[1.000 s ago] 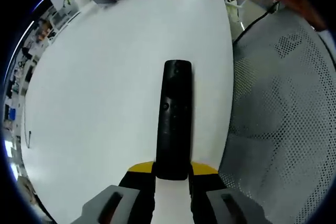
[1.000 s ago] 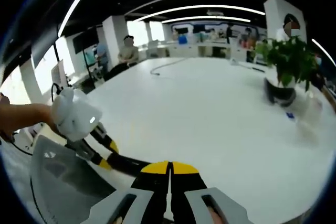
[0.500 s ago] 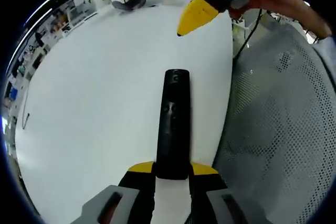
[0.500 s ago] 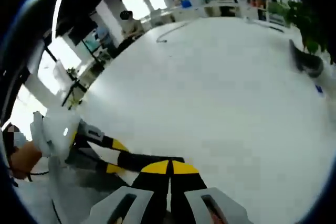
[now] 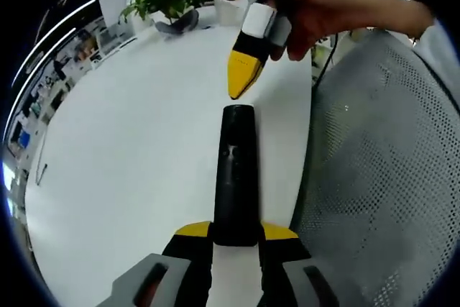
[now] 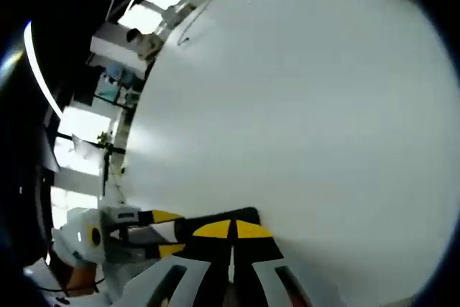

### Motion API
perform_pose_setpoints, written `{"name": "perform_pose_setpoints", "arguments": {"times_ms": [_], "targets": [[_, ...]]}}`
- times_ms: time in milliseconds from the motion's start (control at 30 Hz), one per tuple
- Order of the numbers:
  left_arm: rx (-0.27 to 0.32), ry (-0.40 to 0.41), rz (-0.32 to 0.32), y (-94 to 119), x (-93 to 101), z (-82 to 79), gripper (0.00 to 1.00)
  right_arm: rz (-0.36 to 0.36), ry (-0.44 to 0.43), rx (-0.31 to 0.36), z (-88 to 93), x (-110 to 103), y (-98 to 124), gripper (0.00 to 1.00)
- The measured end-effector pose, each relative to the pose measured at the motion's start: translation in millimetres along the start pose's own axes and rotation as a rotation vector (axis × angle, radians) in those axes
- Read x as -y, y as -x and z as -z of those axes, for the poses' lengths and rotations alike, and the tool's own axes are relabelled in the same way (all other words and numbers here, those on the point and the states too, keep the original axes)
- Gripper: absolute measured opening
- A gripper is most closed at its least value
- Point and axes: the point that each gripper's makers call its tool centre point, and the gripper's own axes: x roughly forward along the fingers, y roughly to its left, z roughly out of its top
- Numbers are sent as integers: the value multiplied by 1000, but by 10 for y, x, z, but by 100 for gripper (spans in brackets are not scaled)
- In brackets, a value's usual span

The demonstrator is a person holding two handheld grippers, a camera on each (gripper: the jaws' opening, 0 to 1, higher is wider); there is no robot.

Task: Press the specified remote control buttons in sequence, fully releasing each button before pressing the next.

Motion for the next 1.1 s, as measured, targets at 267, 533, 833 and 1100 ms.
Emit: {"name": "perform_pose_setpoints", "arguments": {"times_ms": [267,533,833,1100], "targets": [[40,16,-4,7,5,-9,23,-40,-31,-19,84,-17,-67,0],[113,41,-15,15,34,-24,23,-35,-27,-7,69,-17,-79,0],[165,95,-21,6,17,-38,24,-28,-41,27,51,7,-82,0],[177,124,-21,-3,14,-38,24,-38,-71,23,24,23,-92,0]]}}
